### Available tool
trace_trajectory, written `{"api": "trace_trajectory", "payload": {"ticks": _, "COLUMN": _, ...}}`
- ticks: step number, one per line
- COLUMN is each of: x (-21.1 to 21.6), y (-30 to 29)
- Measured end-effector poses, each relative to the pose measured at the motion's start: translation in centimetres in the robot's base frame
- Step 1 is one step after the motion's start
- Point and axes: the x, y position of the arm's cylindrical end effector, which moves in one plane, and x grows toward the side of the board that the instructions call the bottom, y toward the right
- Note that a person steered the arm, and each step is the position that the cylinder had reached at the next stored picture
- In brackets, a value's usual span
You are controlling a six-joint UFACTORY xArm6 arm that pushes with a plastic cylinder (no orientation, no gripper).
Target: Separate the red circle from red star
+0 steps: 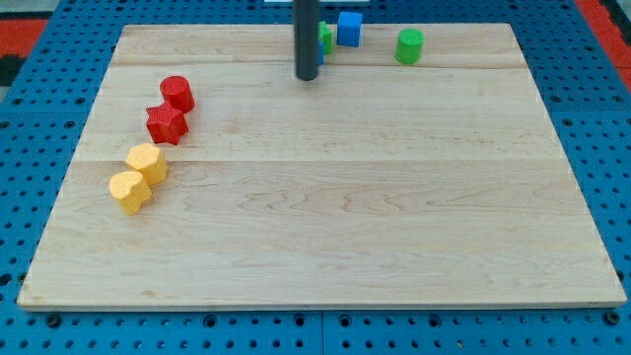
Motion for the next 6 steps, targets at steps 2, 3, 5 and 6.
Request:
{"api": "trace_trajectory", "payload": {"ticks": 2, "x": -0.3, "y": -16.8}}
{"api": "trace_trajectory", "payload": {"ticks": 3, "x": 3.4, "y": -17.0}}
{"api": "trace_trajectory", "payload": {"ticks": 5, "x": 7.9, "y": -8.0}}
{"api": "trace_trajectory", "payload": {"ticks": 6, "x": 7.9, "y": -4.0}}
